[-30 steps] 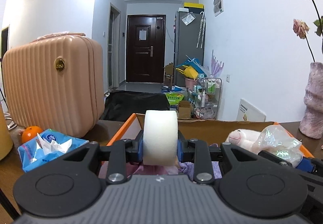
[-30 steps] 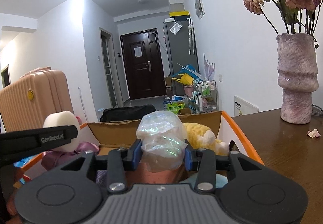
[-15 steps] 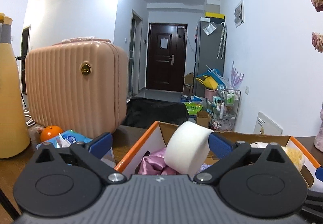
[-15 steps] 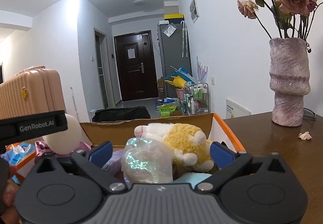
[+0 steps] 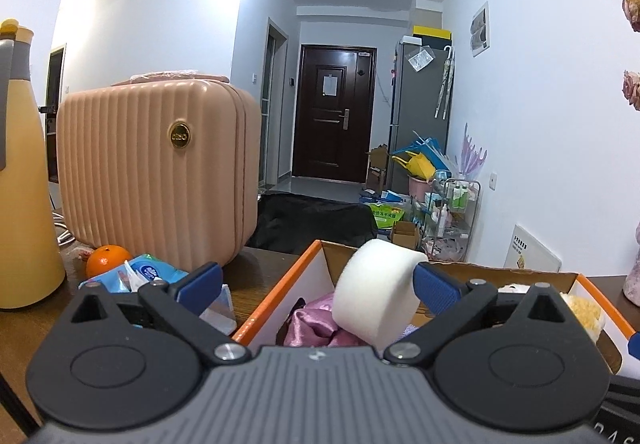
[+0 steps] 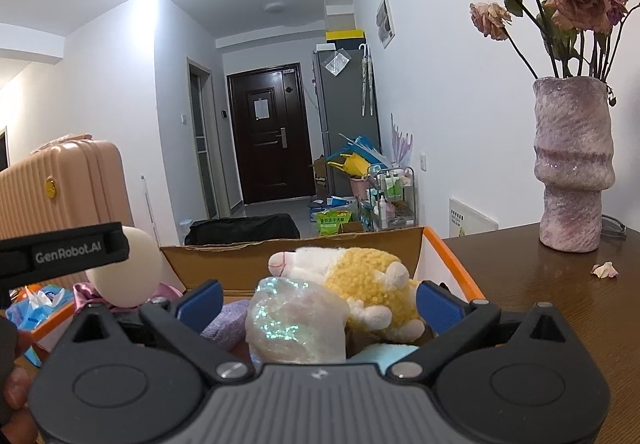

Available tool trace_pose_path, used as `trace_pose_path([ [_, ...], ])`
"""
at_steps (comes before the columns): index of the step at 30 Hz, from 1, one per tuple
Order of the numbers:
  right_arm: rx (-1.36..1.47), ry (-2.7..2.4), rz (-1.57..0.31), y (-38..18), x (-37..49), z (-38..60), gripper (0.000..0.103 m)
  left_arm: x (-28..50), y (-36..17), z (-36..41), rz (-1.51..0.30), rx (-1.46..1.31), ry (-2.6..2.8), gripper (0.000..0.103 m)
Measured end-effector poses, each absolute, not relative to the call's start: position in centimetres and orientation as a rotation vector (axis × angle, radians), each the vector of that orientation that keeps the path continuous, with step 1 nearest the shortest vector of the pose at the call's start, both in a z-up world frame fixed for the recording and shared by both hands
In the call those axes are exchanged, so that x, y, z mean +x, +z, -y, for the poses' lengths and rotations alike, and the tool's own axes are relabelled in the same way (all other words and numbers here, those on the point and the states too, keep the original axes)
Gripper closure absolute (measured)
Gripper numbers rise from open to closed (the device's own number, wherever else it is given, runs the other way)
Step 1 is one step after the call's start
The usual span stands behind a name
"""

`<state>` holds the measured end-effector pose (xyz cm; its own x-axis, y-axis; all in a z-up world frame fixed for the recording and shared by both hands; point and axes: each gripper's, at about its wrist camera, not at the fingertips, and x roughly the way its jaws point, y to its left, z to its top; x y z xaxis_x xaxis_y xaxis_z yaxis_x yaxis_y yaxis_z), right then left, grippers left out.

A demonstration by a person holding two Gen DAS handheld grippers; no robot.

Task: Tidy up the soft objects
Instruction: 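Open the left tool dropping the sponge roll while the right tool releases the bag into the box, then move both open tools back toward the handkerchief pack and wedge sponge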

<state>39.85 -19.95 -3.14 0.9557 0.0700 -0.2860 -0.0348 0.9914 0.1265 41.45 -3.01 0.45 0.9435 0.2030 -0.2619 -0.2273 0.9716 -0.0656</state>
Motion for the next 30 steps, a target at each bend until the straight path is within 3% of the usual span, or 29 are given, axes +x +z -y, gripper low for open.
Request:
trace_pose_path([
  [30,0.043,0.071,-0.257,-2.2,31.5,21.0,0.000,31.9,-0.1,0.6,-0.289,-0.120,0.243,0.000],
])
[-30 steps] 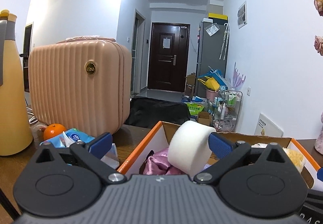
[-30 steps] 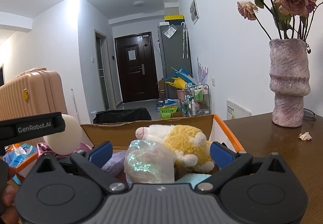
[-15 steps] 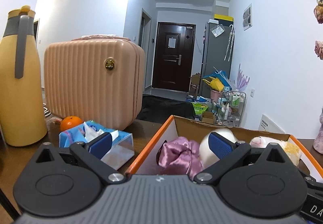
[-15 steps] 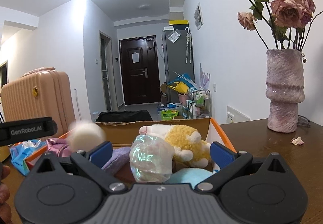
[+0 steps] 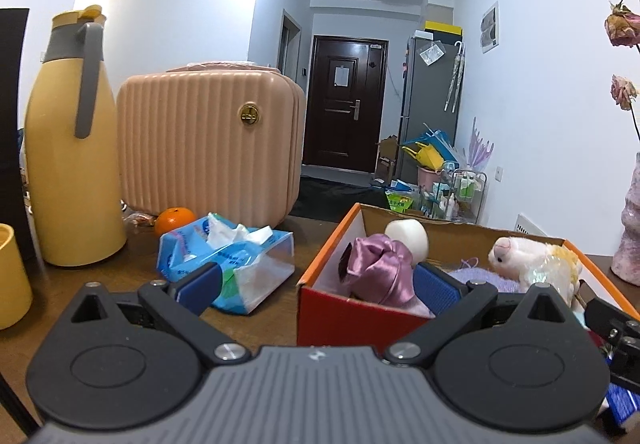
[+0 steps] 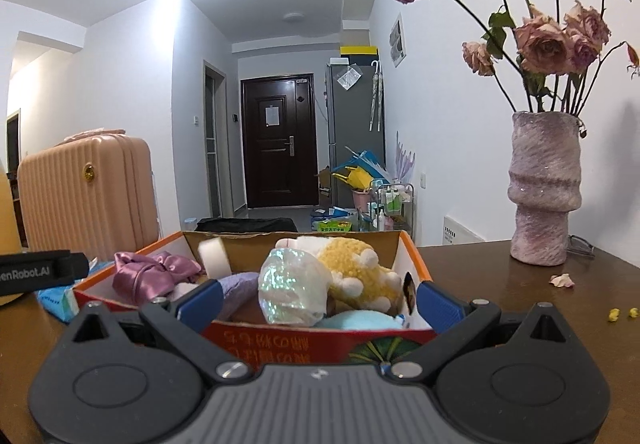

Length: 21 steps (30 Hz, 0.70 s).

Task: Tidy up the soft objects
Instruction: 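Move both open tools back toward the handkerchief pack and wedge sponge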

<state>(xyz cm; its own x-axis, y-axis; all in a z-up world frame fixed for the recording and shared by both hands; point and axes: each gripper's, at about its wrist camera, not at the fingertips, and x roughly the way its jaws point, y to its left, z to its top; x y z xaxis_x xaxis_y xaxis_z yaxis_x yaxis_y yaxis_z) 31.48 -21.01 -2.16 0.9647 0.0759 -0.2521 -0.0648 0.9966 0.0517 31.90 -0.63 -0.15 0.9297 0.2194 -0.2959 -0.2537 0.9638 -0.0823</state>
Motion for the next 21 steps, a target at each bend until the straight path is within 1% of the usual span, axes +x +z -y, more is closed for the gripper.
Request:
trace_pose_path([
  [21,-0.039,0.082,-0.292,-2.1,24.2,23.4,0.000,24.2,-0.9,1.1,-0.359,-0.088,0.165,0.000],
])
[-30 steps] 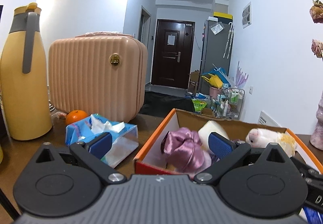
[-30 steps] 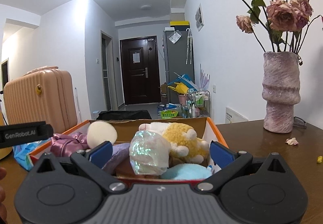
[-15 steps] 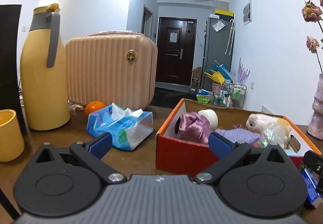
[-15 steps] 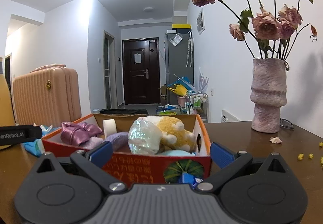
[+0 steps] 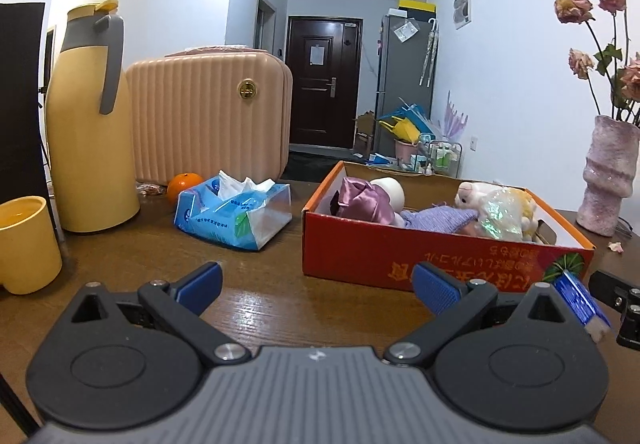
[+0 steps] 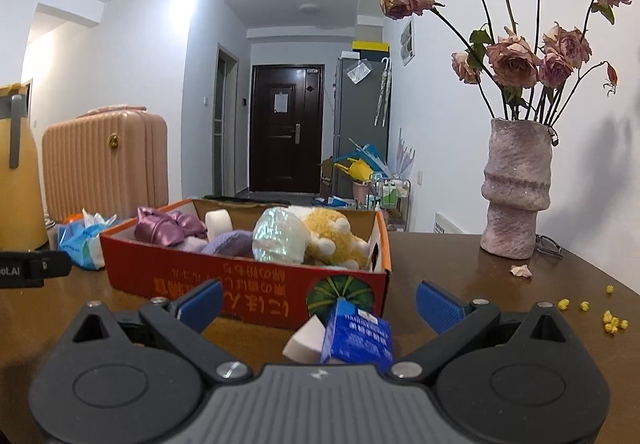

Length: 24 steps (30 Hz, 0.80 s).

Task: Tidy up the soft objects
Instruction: 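Move both open tools back toward the handkerchief pack and wedge sponge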

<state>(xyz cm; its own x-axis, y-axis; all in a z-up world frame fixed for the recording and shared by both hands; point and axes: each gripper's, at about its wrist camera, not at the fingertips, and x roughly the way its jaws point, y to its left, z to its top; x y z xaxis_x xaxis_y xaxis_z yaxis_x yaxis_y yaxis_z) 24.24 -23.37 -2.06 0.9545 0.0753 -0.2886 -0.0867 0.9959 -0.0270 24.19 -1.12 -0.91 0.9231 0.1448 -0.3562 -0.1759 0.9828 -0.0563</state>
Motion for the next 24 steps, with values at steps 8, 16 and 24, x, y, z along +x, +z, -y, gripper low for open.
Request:
trace_pose_path([
  [8,-0.036,0.037,-0.294,-1.7,23.0,24.1,0.000,23.4,-1.0,0.8,-0.372,-0.091,0.164,0.000],
  [16,-0.029,0.050,-0.323,-1.8,23.1,25.1,0.000,23.5,-1.2,0.7,-0.388,-0.097,0.145,0.000],
  [24,-0.032,0.061,-0.406,-2.8,25.0,26.7,0.000,23.7,-1.3,1.0,-0.403,-0.088,0.128,0.000],
])
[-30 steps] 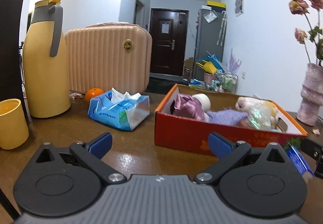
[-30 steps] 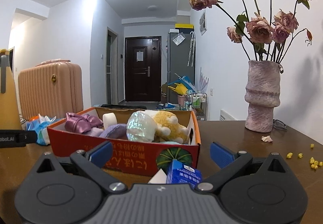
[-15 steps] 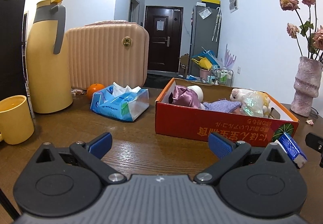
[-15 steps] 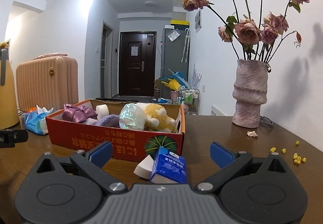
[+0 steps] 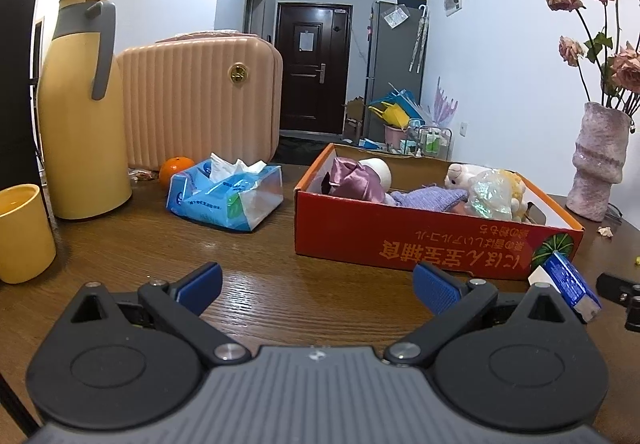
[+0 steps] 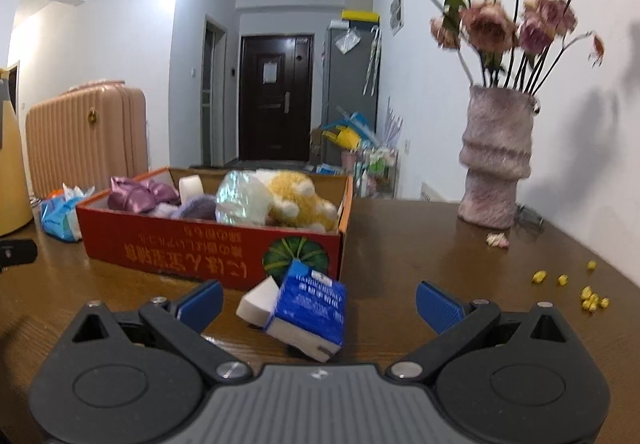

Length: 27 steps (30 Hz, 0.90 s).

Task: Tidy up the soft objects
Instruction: 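Move both open tools back toward the handkerchief pack and wedge sponge, then grasp the blue handkerchief pack with the right tool and lift it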

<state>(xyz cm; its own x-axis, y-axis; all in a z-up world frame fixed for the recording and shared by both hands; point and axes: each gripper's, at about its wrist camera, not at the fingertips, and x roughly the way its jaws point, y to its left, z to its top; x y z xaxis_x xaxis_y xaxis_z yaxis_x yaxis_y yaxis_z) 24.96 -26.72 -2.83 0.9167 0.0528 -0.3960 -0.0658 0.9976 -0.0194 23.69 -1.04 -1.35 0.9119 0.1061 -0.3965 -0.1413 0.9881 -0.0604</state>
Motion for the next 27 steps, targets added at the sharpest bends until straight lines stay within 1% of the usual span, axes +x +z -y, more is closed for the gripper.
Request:
trace_pose_path([
  [5,0.033,0.090,-0.506,-3.7,27.4,27.3,0.002,24.0,-1.6,1.4,-0.413,-0.074,0.125,0.000],
  [9,0.128,0.116,-0.587,-4.5,29.5,28.2,0.010,24.2,-1.8,1.8,-0.418,-0.060,0.133,0.000],
  [14,0.204,0.128,-0.641,-5.3,31.2,29.0,0.017,24.4,-1.9,2.0,-0.423,-0.054,0.143,0.000],
  [15,0.219,0.136,-0.651,-5.4,31.4,29.1,0.025,24.4,-1.9,2.0,-0.426,-0.053,0.143,0.000],
  [16,0.238,0.150,-0.664,-5.6,31.7,29.3,0.030,24.5,-1.9,2.0,-0.427,-0.053,0.143,0.000],
  [17,0.252,0.163,-0.677,-5.7,31.9,29.4,0.040,24.5,-2.0,2.0,-0.429,-0.054,0.143,0.000],
  [18,0.269,0.180,-0.687,-5.8,32.0,29.6,0.048,24.6,-2.0,2.1,-0.430,-0.055,0.142,0.000],
  [23,0.289,0.191,-0.674,-5.6,31.8,29.7,0.051,24.9,-2.0,2.7,-0.434,-0.053,0.131,0.000],
  [27,0.298,0.172,-0.640,-5.1,31.2,30.2,0.051,25.1,-2.1,3.4,-0.435,-0.048,0.122,0.000],
])
